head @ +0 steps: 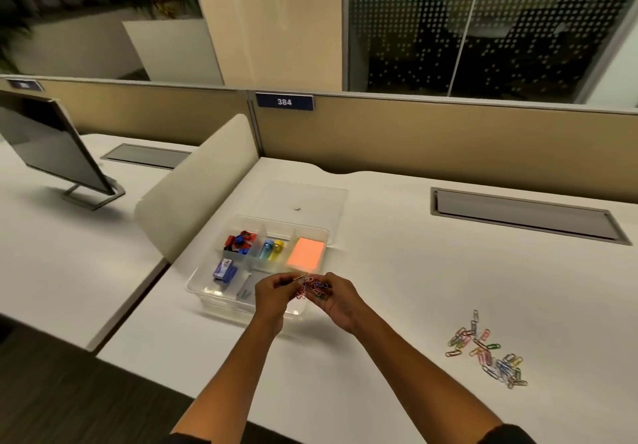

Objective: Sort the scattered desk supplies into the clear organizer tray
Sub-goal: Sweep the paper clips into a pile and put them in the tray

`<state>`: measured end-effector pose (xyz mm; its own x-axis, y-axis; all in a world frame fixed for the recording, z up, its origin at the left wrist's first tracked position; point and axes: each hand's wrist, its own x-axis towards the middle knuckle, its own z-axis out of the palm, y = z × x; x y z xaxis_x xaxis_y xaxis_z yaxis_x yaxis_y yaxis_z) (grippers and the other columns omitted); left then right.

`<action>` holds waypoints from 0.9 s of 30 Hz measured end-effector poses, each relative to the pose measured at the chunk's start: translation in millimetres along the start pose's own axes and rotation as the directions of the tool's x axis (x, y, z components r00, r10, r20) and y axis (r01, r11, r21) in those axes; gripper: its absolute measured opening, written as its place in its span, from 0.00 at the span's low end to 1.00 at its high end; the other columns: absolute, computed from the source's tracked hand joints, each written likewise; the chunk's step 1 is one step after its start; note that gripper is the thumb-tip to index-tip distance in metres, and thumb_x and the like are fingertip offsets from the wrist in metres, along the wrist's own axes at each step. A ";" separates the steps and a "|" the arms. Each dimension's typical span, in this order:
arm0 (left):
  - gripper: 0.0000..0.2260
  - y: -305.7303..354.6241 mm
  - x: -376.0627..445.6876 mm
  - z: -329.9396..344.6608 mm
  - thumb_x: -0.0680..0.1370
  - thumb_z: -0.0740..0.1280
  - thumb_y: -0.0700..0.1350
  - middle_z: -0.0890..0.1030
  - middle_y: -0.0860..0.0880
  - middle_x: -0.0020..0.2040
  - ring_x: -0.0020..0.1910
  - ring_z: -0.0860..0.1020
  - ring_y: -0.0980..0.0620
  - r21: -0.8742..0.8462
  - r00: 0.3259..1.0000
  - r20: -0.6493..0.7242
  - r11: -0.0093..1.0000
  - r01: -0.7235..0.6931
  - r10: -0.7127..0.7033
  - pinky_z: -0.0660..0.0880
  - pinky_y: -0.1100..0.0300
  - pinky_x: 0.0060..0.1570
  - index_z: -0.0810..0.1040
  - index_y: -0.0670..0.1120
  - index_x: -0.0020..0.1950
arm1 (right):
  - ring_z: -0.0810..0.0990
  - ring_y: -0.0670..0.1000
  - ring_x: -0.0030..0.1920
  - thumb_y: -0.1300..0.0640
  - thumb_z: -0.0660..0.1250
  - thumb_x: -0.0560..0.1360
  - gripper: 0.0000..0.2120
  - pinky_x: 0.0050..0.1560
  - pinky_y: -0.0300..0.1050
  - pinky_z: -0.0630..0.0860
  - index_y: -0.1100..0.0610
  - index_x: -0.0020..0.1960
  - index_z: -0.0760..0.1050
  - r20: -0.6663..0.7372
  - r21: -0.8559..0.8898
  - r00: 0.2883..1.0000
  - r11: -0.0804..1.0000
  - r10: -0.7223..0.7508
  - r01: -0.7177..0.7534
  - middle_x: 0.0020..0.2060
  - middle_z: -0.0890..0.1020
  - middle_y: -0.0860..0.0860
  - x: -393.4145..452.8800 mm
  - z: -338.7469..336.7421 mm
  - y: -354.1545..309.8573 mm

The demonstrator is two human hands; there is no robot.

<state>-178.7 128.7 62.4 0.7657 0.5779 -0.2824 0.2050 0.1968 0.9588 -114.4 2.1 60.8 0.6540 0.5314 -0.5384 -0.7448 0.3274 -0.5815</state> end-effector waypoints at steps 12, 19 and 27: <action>0.08 -3.8 29.0 -29.8 0.71 0.74 0.36 0.83 0.47 0.40 0.38 0.82 0.49 0.260 0.993 -0.113 0.966 -0.013 0.044 0.78 0.62 0.38 0.83 0.41 0.49 | 0.80 0.57 0.52 0.64 0.62 0.76 0.09 0.54 0.49 0.80 0.65 0.53 0.78 -0.266 -0.256 0.945 0.959 -0.189 0.120 0.50 0.81 0.60 30.2 57.3 35.5; 0.08 -1.3 37.7 -39.4 0.74 0.71 0.40 0.84 0.44 0.47 0.45 0.82 0.49 0.571 0.972 0.049 0.793 -0.215 0.229 0.76 0.59 0.52 0.83 0.41 0.52 | 0.81 0.51 0.51 0.62 0.56 0.79 0.13 0.50 0.41 0.75 0.54 0.45 0.79 -0.240 -0.502 0.921 0.851 -0.308 0.154 0.49 0.84 0.53 36.3 60.7 37.2; 0.07 -2.4 36.6 -29.9 0.76 0.69 0.41 0.85 0.44 0.45 0.40 0.83 0.51 0.591 0.960 0.143 0.758 -0.276 0.239 0.81 0.56 0.47 0.83 0.41 0.52 | 0.81 0.48 0.52 0.66 0.54 0.79 0.17 0.59 0.46 0.77 0.55 0.57 0.79 -0.111 -0.680 0.876 0.679 -0.469 0.277 0.51 0.83 0.50 34.0 43.1 30.5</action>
<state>-169.3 173.1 48.8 0.8714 0.4892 -0.0373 0.3041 -0.4789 0.8235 -120.7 63.8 51.0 0.9369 0.2254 -0.2671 -0.2342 -0.1623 -0.9585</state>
